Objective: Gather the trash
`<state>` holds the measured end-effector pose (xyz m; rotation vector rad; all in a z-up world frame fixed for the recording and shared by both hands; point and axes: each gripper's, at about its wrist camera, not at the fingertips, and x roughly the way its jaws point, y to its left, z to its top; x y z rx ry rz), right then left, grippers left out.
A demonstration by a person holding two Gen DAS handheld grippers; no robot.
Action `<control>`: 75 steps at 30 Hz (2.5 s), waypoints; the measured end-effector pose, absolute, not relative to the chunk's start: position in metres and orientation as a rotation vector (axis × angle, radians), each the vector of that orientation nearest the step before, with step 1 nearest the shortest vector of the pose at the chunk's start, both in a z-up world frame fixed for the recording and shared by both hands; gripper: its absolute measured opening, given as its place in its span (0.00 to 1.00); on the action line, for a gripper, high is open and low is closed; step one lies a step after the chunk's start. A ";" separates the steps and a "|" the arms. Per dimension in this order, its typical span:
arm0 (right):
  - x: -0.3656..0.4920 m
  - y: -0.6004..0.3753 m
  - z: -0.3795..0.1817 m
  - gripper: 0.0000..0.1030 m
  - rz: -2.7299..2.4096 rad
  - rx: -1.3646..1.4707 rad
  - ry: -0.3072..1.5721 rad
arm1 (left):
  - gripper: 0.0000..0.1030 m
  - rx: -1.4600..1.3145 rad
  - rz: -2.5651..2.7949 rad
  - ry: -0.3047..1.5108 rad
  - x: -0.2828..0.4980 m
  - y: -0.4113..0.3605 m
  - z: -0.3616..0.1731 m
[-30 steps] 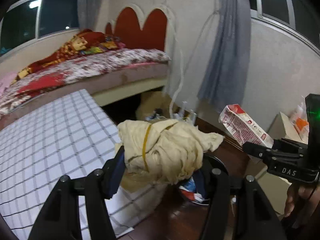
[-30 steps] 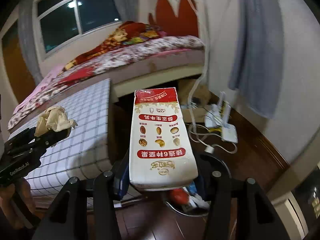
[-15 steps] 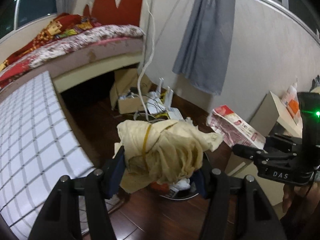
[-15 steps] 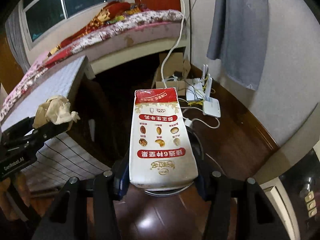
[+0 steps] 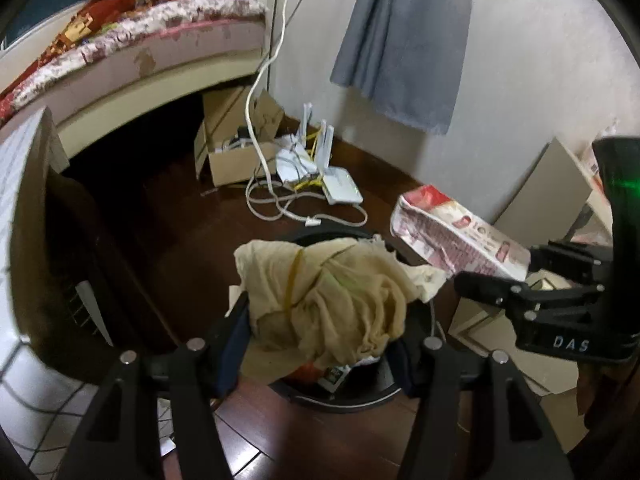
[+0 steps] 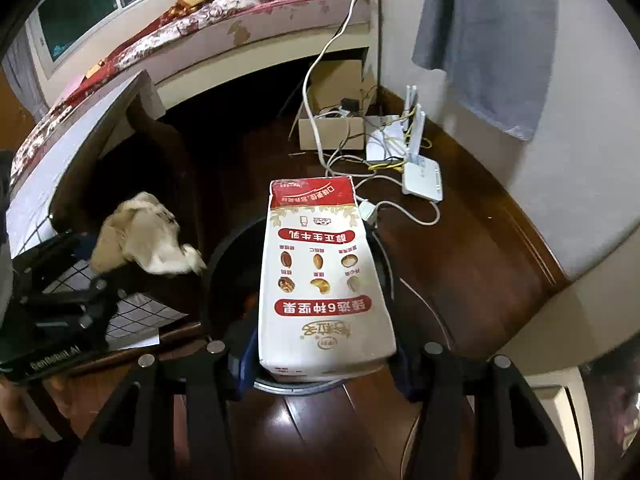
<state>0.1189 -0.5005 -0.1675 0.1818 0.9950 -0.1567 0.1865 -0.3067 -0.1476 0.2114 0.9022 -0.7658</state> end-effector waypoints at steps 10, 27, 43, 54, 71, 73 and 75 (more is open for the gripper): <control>0.151 -0.514 -0.202 0.99 -0.243 0.122 1.089 | 0.97 0.191 -0.748 0.973 0.197 -0.321 -0.179; 0.127 -0.546 -0.207 0.99 -0.356 0.146 1.133 | 0.99 0.230 -0.645 0.936 0.186 -0.322 -0.178; 0.086 -0.478 -0.126 0.99 -0.317 0.097 0.940 | 0.99 0.222 -0.534 0.802 0.151 -0.259 -0.107; 0.059 -0.400 -0.064 0.99 -0.245 0.071 0.799 | 0.99 0.210 -0.439 0.691 0.124 -0.196 -0.056; 0.012 -0.319 -0.011 0.99 -0.210 0.044 0.718 | 0.99 0.169 -0.356 0.604 0.067 -0.112 -0.010; 0.005 -0.313 -0.003 0.99 -0.216 0.033 0.704 | 0.99 0.159 -0.357 0.586 0.058 -0.107 -0.003; -0.004 -0.307 0.004 0.99 -0.223 0.024 0.690 | 0.99 0.155 -0.361 0.571 0.051 -0.101 0.004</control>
